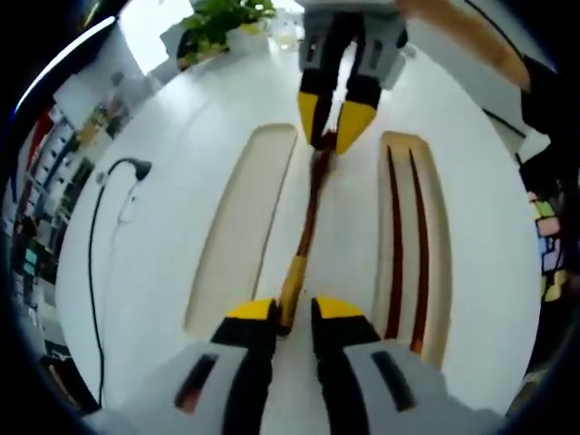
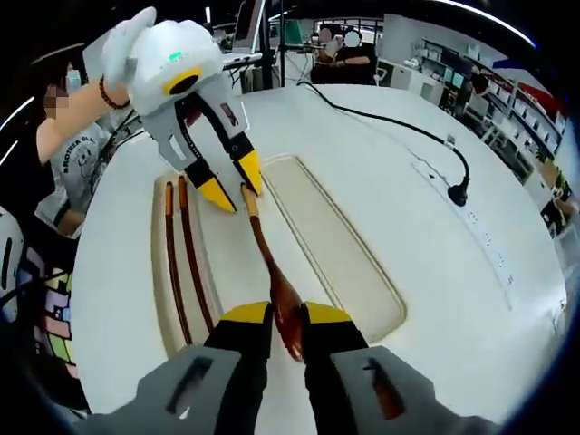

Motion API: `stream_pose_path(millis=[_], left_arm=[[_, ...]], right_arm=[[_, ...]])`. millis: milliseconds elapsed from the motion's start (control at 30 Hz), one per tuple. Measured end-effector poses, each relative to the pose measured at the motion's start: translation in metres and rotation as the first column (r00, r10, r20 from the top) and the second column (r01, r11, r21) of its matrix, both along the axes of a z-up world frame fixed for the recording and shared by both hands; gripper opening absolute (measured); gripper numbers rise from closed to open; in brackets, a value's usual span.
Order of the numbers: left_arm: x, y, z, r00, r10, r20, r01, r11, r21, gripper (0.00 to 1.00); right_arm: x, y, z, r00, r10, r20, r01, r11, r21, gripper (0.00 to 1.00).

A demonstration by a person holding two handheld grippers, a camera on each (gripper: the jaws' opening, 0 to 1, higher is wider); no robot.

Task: Arrange the utensils inside the cutlery case until each visible utensil rests in its matching compartment.

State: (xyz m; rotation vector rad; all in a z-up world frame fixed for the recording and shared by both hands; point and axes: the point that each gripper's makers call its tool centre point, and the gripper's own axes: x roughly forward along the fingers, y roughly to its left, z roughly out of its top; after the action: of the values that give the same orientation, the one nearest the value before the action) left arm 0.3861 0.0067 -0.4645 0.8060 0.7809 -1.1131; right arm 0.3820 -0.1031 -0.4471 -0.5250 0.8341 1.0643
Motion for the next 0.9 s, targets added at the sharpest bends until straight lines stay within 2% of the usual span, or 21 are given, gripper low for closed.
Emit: stream_pose_path(millis=[133, 433, 500, 733, 800, 867, 900], left_arm=[[0.001, -0.003, -0.003, 1.000, 0.010, 0.003, -0.010, 1.000, -0.020, 0.09], [0.002, -0.002, -0.003, 1.000, 0.008, 0.005, -0.008, 0.999, -0.042, 0.08], [0.002, -0.002, -0.003, 1.000, 0.012, 0.002, -0.012, 0.999, -0.048, 0.07], [0.000, -0.004, -0.004, 0.999, -0.019, 0.026, 0.020, 1.000, -0.013, 0.07], [0.000, -0.003, -0.003, 0.999, -0.020, 0.032, 0.020, 1.000, -0.010, 0.07], [0.001, -0.003, -0.003, 1.000, -0.008, 0.027, 0.008, 1.000, -0.026, 0.07], [0.002, -0.002, -0.003, 1.000, 0.002, 0.020, -0.001, 0.999, -0.041, 0.07]], right_arm=[[0.003, 0.000, -0.002, 1.000, -0.003, 0.016, 0.003, 1.000, 0.008, 0.10], [0.014, 0.002, -0.005, 0.998, -0.033, 0.047, 0.032, 0.999, 0.019, 0.09], [0.016, 0.003, -0.007, 0.996, -0.026, 0.081, 0.024, 0.999, 0.025, 0.10], [0.013, -0.004, -0.014, 0.994, -0.020, 0.108, 0.017, 0.999, 0.034, 0.10], [0.013, -0.005, -0.013, 0.993, -0.029, 0.113, 0.022, 0.998, 0.062, 0.10], [0.014, -0.010, -0.013, 0.990, -0.069, 0.123, 0.059, 0.995, 0.080, 0.09], [0.012, -0.013, -0.014, 0.989, -0.063, 0.133, 0.053, 0.996, 0.074, 0.08]])
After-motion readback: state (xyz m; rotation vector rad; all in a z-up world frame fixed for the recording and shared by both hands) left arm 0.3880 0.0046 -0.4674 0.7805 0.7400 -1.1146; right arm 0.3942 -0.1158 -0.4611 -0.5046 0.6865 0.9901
